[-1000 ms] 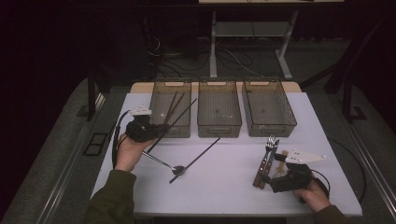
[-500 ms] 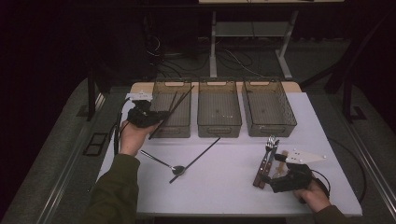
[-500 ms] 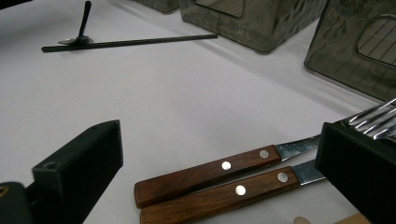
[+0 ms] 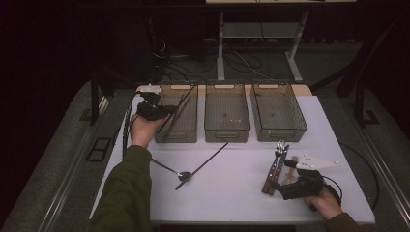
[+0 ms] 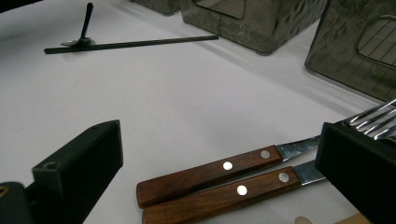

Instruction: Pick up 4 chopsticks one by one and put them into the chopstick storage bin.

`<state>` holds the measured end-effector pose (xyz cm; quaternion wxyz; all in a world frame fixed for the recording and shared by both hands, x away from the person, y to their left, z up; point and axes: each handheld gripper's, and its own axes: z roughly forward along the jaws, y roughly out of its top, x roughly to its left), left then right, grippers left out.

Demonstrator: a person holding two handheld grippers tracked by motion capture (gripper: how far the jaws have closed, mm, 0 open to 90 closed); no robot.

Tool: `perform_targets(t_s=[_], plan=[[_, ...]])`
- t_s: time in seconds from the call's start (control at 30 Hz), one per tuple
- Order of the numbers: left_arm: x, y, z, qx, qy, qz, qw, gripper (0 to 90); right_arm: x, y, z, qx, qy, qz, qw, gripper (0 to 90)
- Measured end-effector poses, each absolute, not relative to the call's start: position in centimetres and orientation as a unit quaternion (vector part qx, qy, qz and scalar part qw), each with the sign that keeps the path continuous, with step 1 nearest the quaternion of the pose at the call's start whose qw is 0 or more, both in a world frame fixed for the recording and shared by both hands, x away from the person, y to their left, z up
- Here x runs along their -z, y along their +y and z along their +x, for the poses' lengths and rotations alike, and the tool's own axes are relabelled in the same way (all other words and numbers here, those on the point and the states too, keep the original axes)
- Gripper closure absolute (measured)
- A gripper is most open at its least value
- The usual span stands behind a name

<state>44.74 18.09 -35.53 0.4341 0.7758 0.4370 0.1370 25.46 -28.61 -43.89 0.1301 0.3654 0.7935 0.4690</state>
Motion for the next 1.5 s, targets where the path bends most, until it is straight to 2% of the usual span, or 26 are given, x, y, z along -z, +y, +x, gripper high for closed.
perform_targets(t_s=[0.33, 0.73, 0.93, 1.17, 1.5], plan=[[37.1, 17.3, 47.2, -0.154, 0.458, 0.777, 0.404, 85.9, 43.9, -28.6, 25.4, -0.472, 0.792, 0.366, 0.126, 0.6], [38.3, 16.5, 47.6, -0.158, 0.473, 0.781, 0.375, 85.7, 43.8, -28.6, 25.3, -0.473, 0.792, 0.366, 0.126, 0.5], [38.2, 16.7, 47.5, -0.166, 0.480, 0.775, 0.375, 68.8, 43.8, -28.6, 25.3, -0.472, 0.792, 0.365, 0.126, 0.6], [37.6, 17.1, 46.6, -0.164, 0.469, 0.776, 0.388, 59.0, 43.9, -28.5, 25.3, -0.472, 0.793, 0.364, 0.127, 0.5], [37.3, 17.3, 43.2, -0.141, 0.446, 0.784, 0.408, 47.5, 43.9, -28.5, 25.3, -0.468, 0.794, 0.366, 0.128, 0.5]])
